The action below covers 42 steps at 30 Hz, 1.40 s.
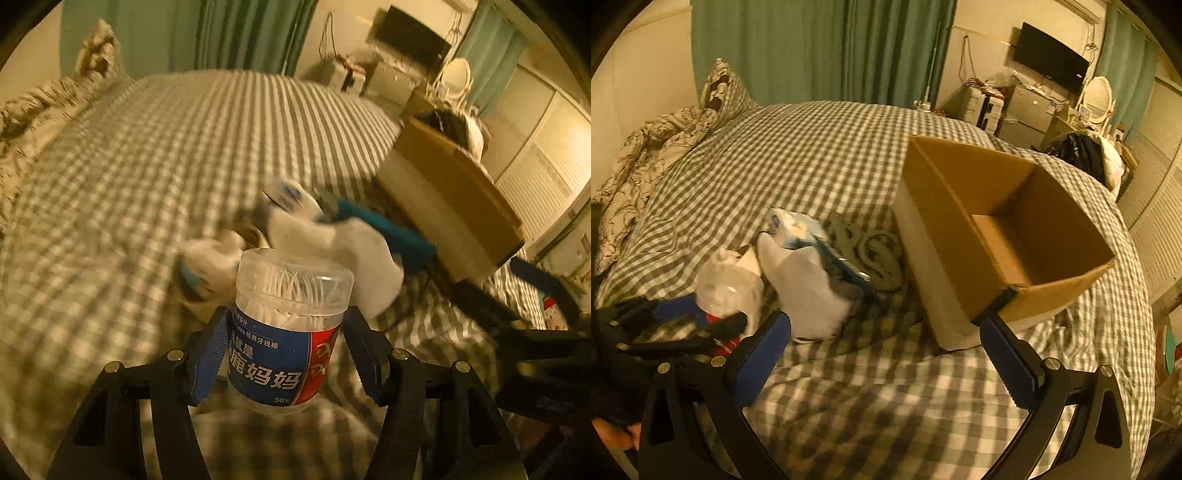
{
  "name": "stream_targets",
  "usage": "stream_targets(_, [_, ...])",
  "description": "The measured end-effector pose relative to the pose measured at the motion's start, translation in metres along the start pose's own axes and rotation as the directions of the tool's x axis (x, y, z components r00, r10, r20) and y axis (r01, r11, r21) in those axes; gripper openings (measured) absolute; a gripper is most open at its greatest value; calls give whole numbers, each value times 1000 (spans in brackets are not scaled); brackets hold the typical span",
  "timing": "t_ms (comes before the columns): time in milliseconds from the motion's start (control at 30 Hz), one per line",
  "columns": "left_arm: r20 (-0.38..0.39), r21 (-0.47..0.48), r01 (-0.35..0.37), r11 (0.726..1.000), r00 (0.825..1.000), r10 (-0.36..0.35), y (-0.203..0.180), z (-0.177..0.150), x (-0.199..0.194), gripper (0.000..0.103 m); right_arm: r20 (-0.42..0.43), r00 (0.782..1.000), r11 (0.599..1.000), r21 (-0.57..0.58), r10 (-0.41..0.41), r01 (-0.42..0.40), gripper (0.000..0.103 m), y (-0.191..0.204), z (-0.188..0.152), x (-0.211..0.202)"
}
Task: Organize objects
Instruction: 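Move the left tool to the cotton-swab jar while the right tool reaches the white mesh sock, then close the left tool on the jar while the right tool grasps and lifts the sock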
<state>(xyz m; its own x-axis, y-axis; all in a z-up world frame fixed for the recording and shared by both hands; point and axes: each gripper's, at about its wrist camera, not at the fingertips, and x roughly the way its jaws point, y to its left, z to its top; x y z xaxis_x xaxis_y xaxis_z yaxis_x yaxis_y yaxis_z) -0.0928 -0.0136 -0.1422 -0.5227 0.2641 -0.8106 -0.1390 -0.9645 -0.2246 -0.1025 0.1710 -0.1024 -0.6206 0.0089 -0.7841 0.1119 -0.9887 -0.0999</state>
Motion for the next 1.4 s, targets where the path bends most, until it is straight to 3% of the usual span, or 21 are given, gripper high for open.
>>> stream_targets(200, [50,-24,-110,994,993,111,36,2,-23,64,-90,991,995,16,103,-102,103,26,6,30])
stream_targets(400, [58,-37,-117,992,991,119,44,0,-26,64,-213,971,994,26,109,-106,102,45,10,81])
stream_targets(500, [65,-19,-127,992,990,128,38,3,-28,63,-245,965,996,8,91,-92,86,51,12,97])
stream_targets(567, [71,-15,-130,991,989,131,37,5,-31,63,-268,960,997,0,80,-83,69,53,10,103])
stream_targets(600, [74,-13,-132,991,988,133,36,6,-33,63,-267,961,997,-3,70,-74,67,51,10,104])
stream_targets(667, [84,-12,-138,990,987,139,34,7,-37,63,-248,964,996,16,90,-89,60,47,9,99])
stream_targets(867, [141,7,-145,989,980,142,20,5,-63,63,-197,976,995,6,95,-96,54,44,1,70])
stream_targets(1167, [235,57,-127,990,966,110,-16,5,-108,63,-42,992,993,-16,116,-116,51,30,-2,-7])
stream_targets(1400, [303,105,-98,990,951,62,-50,6,-133,63,118,988,994,9,103,-105,51,3,5,-80])
